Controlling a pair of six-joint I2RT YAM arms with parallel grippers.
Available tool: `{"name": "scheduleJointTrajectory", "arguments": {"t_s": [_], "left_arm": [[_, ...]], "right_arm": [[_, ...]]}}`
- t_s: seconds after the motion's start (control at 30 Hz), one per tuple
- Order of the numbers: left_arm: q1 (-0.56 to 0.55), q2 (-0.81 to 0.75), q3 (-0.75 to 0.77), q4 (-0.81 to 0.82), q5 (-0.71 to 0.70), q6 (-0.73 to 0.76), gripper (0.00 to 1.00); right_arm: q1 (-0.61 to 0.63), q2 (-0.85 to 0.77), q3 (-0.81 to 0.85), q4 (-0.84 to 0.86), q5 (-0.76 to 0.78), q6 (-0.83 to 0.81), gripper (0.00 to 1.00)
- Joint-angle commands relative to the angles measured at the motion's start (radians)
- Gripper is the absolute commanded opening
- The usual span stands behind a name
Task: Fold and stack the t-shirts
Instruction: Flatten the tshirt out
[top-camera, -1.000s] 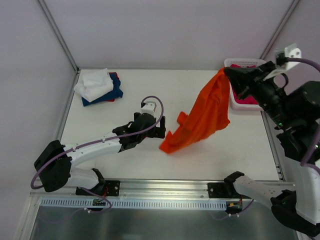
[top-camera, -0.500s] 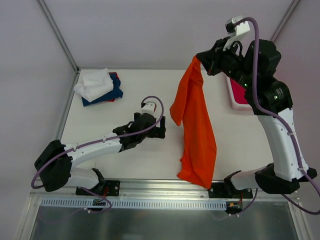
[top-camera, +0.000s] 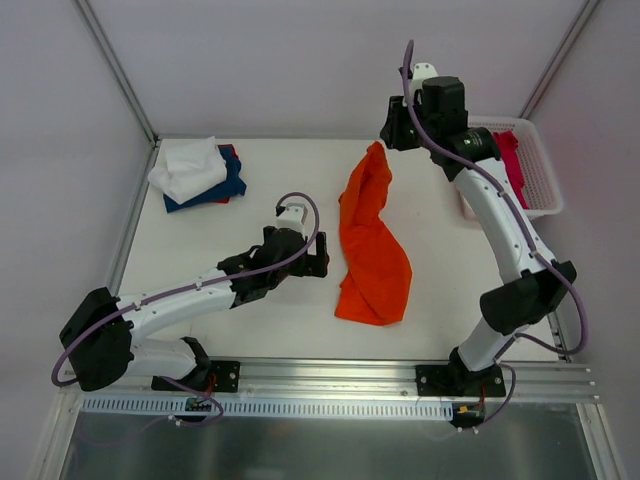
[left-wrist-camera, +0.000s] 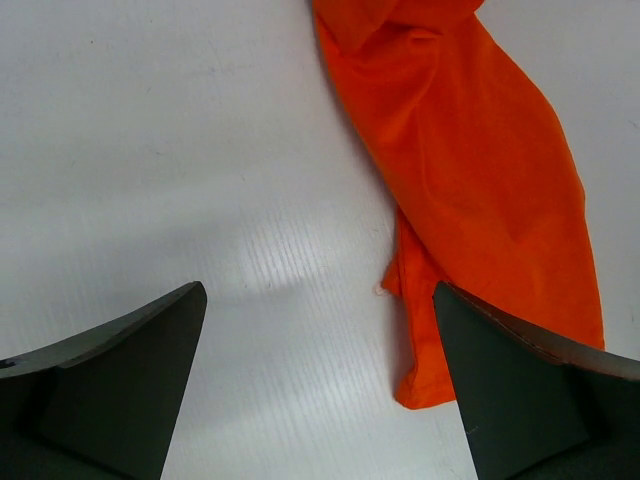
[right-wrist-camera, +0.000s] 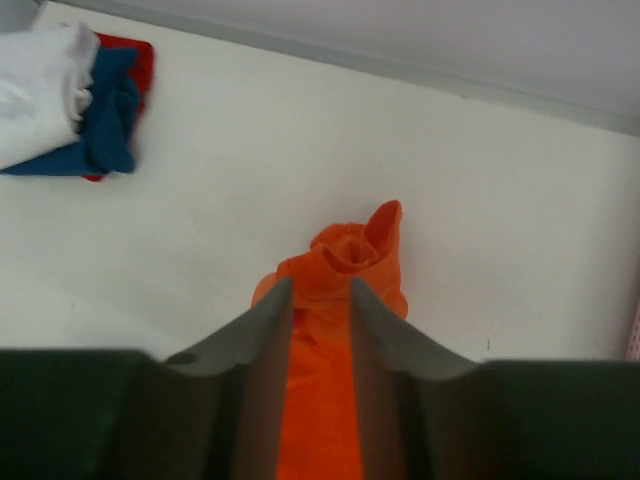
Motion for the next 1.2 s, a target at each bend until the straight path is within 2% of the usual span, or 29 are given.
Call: {"name": "scheduleJointTrajectory", "arguments": {"t_s": [0.0, 0.17, 0.3, 0.57, 0.77, 0.83, 1.17], "left_arm": [[0.001, -0.048, -0.015, 0.024, 0.011, -0.01, 0.99], [0.002, -0.062, -0.025, 0.015, -0.012, -0.012, 0.99], [0.002, -0.045, -0.031, 0.015, -0.015, -0.027, 0.99], [0.002, -0.027, -0.036, 0.015, -0.014, -0.047, 0.99], [0.002, -0.038, -0.053, 0.015, -0.009, -0.073, 0.99], [0.002, -0.05, -0.064, 0.015, -0.008, -0.078, 0.99], [0.001, -0.099, -0.094, 0.015, -0.017, -0.087, 0.99]], "right_arm": [[-0.026, 0.073, -0.004, 0.022, 0.083, 0.006, 0.36], [-0.024, 0.087, -0.044, 0.024, 0.07, 0.024, 0.47], [0.005, 0.03, -0.177, 0.07, 0.007, 0.072, 0.46], [0.137, -0.024, -0.384, 0.154, 0.028, 0.119, 0.45], [0.183, 0.027, -0.476, 0.241, -0.018, 0.181, 0.44], [0.195, 0.053, -0.49, 0.261, -0.031, 0.188, 0.4], [0.217, 0.236, -0.47, 0.341, -0.091, 0.221, 0.38]]}}
